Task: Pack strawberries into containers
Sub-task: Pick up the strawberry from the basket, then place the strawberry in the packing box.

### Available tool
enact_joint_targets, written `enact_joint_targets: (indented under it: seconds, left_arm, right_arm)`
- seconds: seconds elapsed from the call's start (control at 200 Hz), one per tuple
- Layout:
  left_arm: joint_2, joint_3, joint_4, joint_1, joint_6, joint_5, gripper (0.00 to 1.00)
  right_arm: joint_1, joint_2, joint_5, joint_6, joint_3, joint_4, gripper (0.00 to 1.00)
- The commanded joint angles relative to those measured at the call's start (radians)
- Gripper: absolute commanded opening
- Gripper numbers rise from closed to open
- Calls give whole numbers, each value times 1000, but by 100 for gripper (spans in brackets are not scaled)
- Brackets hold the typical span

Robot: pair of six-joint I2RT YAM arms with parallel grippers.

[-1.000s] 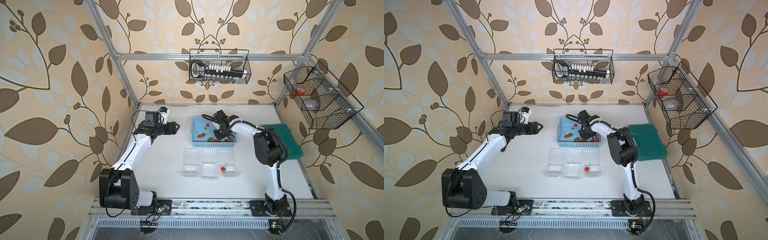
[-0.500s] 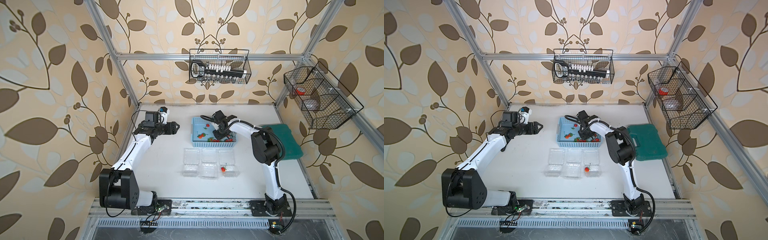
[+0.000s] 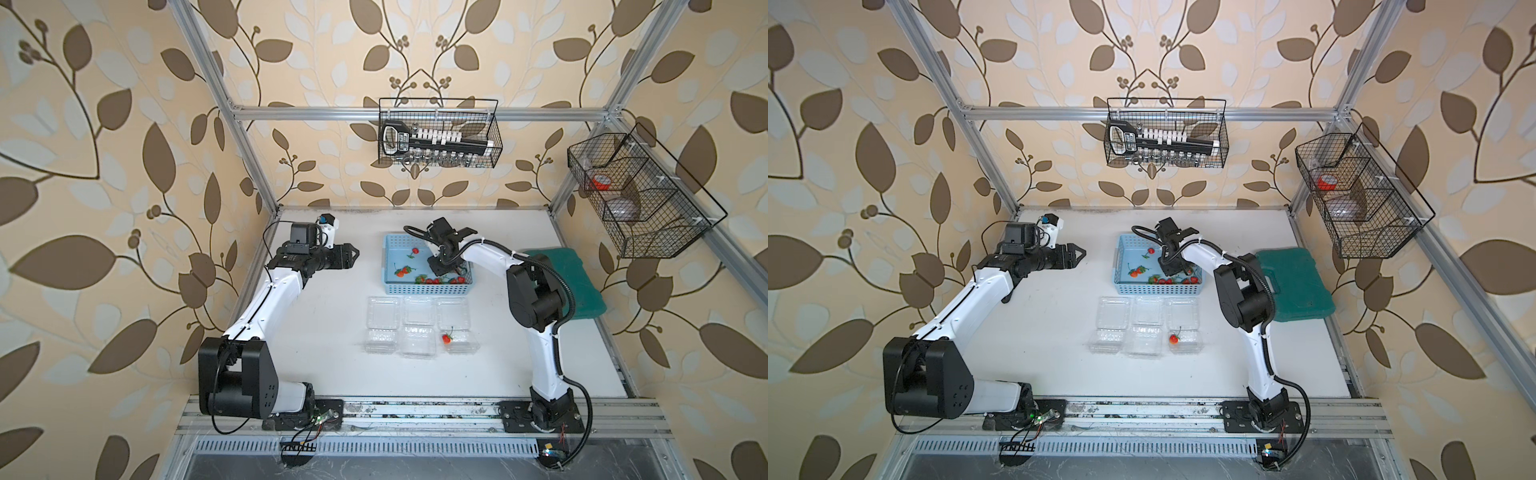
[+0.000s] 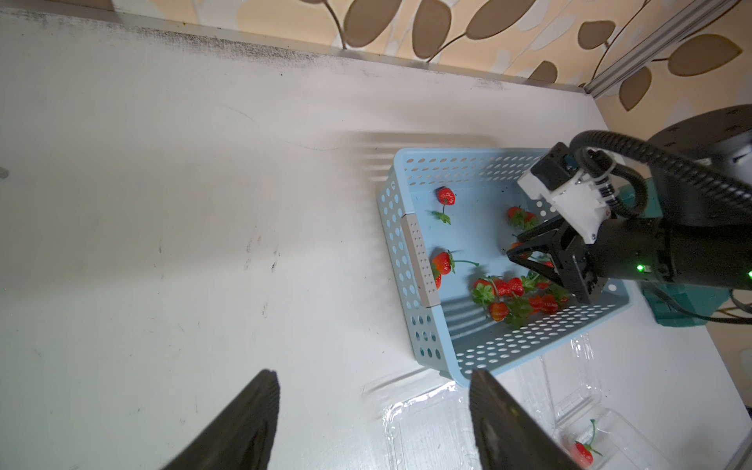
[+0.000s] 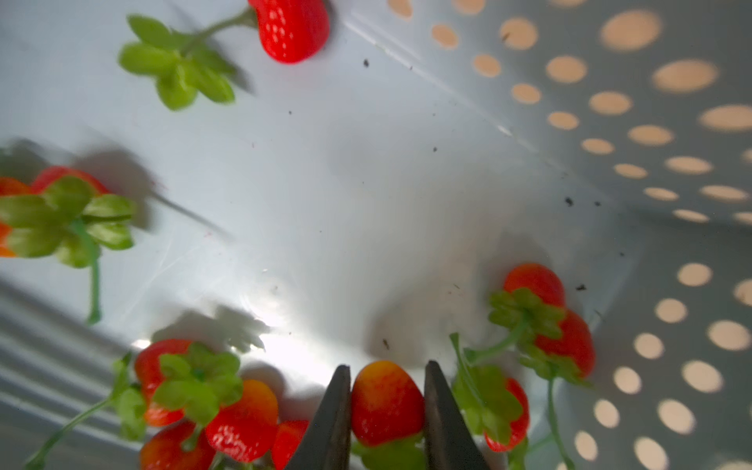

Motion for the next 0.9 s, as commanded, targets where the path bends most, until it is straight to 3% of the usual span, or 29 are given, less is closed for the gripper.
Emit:
enact_joint_targets:
  seconds: [0.0,0.205,0.625,0.895]
  left_arm:
    - [-43,28,1,-8,11,21,75]
    - [-45,27,1,-8,10,23,75]
    - [-45,31,4,-7,6,28,75]
    - [-45,31,8,-8,-2,37,75]
  right_arm:
    - [-2,-78,5,16,33,-22,20]
    - [6,-176,-9,50,-37,-20,20]
    - [201,-651,-24,240,-508,-51,23]
    - [270,-781,-63,364,-759,-54,26]
